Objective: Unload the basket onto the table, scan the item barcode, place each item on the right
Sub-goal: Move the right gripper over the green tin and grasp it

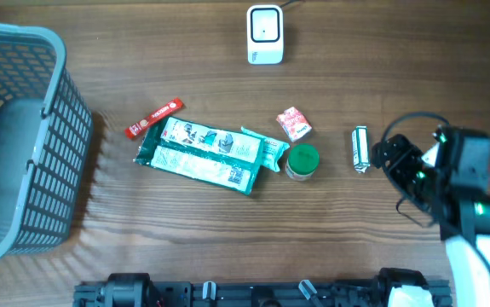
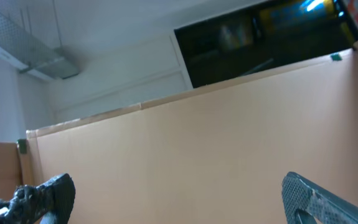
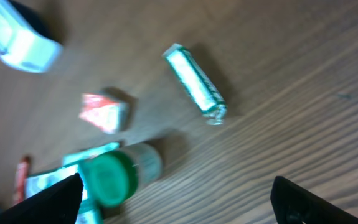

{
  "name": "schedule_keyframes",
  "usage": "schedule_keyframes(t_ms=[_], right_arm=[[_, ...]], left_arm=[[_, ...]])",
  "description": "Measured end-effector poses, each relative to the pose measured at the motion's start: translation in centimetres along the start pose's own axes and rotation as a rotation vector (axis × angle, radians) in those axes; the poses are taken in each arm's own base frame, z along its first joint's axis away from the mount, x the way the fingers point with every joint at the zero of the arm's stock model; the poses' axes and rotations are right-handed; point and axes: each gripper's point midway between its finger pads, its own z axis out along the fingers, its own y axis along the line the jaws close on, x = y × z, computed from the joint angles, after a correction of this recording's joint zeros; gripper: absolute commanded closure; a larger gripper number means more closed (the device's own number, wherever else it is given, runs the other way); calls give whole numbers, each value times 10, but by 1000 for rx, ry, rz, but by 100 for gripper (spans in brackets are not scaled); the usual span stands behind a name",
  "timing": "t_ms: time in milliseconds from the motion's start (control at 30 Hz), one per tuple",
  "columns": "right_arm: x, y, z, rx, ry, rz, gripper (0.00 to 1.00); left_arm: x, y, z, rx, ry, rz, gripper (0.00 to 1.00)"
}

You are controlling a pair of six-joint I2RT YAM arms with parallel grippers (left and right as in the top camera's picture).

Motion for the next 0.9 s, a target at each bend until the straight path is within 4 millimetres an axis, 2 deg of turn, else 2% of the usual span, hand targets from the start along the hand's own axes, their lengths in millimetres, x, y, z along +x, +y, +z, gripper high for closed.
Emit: schedule_keyframes(t_ms=[100, 133, 233, 267, 300, 400, 500, 533, 600, 633, 733, 900], right_arm=[[0, -13, 44, 110, 107, 9, 10], [4, -20, 71, 159, 181, -1, 10], [16, -19, 95, 174, 262, -33, 8], [22, -17, 99, 173, 286, -46, 1], [30, -13, 100, 171, 310, -61, 0], [59, -8, 88, 180, 432, -2, 0], [74, 14, 81, 68, 529, 62, 0], [73, 24, 81, 19, 538, 73, 1], [65, 42, 84, -65, 517, 78, 15], [64, 47, 84, -87, 517, 83, 16], [61, 61, 83, -147, 527, 136, 12], [71, 64, 85, -58, 531, 290, 1]], left_arm=[[-4, 1, 0, -11, -13, 7, 0], [-5, 1, 0, -12, -19, 8, 0], [-8, 2, 0, -15, -32, 10, 0], [-8, 2, 0, -16, -32, 10, 0], [-7, 1, 0, -14, -25, 9, 0], [2, 0, 0, -6, 8, 4, 0], [14, -4, 0, 6, 61, -4, 0], [21, -5, -1, 13, 87, -9, 0], [26, -6, -1, 18, 106, -12, 0], [26, -7, -1, 18, 109, -12, 0], [28, -7, -1, 20, 117, -13, 0], [44, -13, 3, 49, 160, -23, 0]])
